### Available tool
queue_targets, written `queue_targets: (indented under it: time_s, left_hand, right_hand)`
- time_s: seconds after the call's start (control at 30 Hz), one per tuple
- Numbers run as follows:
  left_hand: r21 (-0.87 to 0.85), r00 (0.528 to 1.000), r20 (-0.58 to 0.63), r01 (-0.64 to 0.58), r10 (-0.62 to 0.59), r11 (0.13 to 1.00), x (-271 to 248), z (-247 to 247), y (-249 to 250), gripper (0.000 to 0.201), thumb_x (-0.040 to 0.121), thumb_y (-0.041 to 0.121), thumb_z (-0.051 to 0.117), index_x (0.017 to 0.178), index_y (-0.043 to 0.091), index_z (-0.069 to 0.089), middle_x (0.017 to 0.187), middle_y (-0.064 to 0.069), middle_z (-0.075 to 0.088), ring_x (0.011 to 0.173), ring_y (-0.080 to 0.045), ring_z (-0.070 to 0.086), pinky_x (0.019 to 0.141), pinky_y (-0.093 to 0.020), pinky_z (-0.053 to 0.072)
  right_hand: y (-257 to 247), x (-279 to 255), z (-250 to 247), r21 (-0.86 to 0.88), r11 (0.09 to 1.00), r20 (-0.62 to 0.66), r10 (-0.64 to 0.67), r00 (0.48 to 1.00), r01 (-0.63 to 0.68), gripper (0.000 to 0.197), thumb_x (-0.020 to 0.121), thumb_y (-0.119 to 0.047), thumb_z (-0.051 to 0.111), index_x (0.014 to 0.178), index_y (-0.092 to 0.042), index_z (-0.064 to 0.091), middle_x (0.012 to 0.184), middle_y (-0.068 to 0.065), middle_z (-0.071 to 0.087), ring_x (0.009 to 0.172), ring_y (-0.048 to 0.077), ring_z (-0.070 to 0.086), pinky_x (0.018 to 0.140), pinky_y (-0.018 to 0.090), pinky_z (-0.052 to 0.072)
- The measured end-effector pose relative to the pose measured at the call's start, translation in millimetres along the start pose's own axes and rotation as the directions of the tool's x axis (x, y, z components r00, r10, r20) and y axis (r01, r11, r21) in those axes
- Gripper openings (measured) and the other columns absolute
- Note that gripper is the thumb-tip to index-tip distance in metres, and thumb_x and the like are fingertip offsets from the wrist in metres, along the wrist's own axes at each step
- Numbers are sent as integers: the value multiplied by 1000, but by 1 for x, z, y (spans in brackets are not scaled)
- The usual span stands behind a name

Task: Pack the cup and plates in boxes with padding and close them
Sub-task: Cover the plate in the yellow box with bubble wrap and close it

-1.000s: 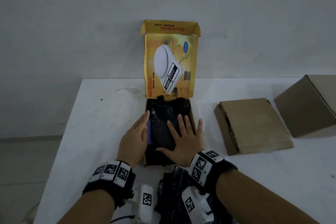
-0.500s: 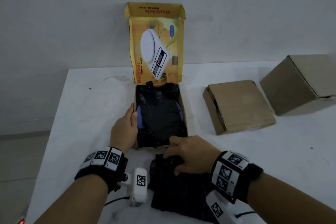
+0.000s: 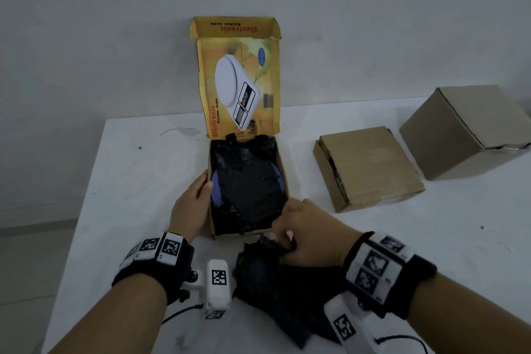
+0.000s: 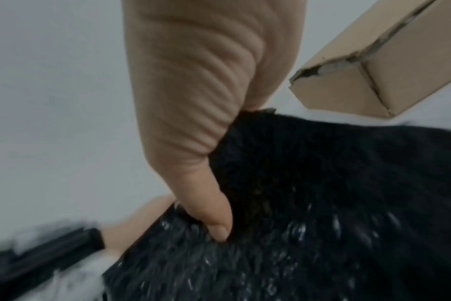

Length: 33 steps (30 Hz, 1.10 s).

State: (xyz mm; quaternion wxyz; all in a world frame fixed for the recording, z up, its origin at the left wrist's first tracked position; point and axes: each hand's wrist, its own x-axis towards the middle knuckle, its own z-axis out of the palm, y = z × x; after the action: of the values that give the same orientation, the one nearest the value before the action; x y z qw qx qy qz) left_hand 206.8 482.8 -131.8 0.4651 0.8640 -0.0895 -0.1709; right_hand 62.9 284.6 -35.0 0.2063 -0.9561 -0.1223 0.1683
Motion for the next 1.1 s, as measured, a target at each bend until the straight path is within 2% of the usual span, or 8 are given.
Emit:
queue_targets:
  time_s: [0.17,0.23,0.33,0.43,0.57,0.67,0.8,1.1]
  left_hand:
    - [-428,994,61,104,-86,898,0,-6,-2,34,100,26,42,133,23,53,130,1,58,122,-19,53,105,-38,42]
    - [-488,990,70,140,-121,862,-2,-6,5,32,102,31,35,126,26,57,121,0,63,115,-19,58,94,-31,46]
    - [-502,985,85,170,-147,848,-4,-6,6,45,102,41,27,131,23,56,124,-1,63,114,-18,59,95,-31,46]
    - [-439,991,63,131,-116,889,-6,-4,2,46,102,44,23,133,30,53,128,4,61,115,-14,58,98,-31,44]
    - [-317,994,-24,97,-111,943,-5,-3,0,41,99,50,27,127,41,56,129,7,59,121,-13,52,108,-36,37]
    - [-293,991,-60,100,-123,951,-5,-3,1,38,100,45,32,125,37,58,127,8,60,120,-13,52,107,-37,38]
    - [-245,991,-85,79,-103,966,-4,-1,-2,32,97,45,42,122,38,61,121,11,64,114,-12,57,103,-40,44]
    - [-307,992,-45,96,-115,947,-5,-3,0,36,84,37,63,119,46,61,113,21,67,108,-2,61,97,-38,50]
  right_hand:
    - [21,20,-37,791,579,-257,604,754,-195,29,80,-17,73,83,-22,44,76,5,65,65,17,60,61,29,51]
    - [28,35,-34,922,374,-247,769,590,-103,31,81,-14,71,85,-21,41,88,10,61,76,22,61,69,39,54]
    - [30,58,-20,979,201,-153,843,516,-38,36,82,-14,71,88,-22,36,98,10,57,86,22,60,81,44,54]
    - [18,70,-10,962,229,-127,859,496,-150,41,83,-22,71,100,-14,34,94,6,51,86,20,56,77,38,52]
    - [7,70,-1,528,568,-311,821,478,-632,67,75,-61,64,112,-11,37,118,8,43,109,25,45,89,36,40]
    - [10,73,1,149,782,-561,571,600,-606,64,85,-62,46,128,-17,33,153,16,17,141,32,17,109,49,23]
    - [15,93,7,-96,953,-312,247,917,-289,67,95,-55,32,149,-34,-1,157,7,-21,144,28,-18,118,52,3]
    - [25,106,34,-299,923,69,274,959,-243,101,46,-84,-17,141,-49,-21,151,7,-35,137,36,-33,115,52,-11]
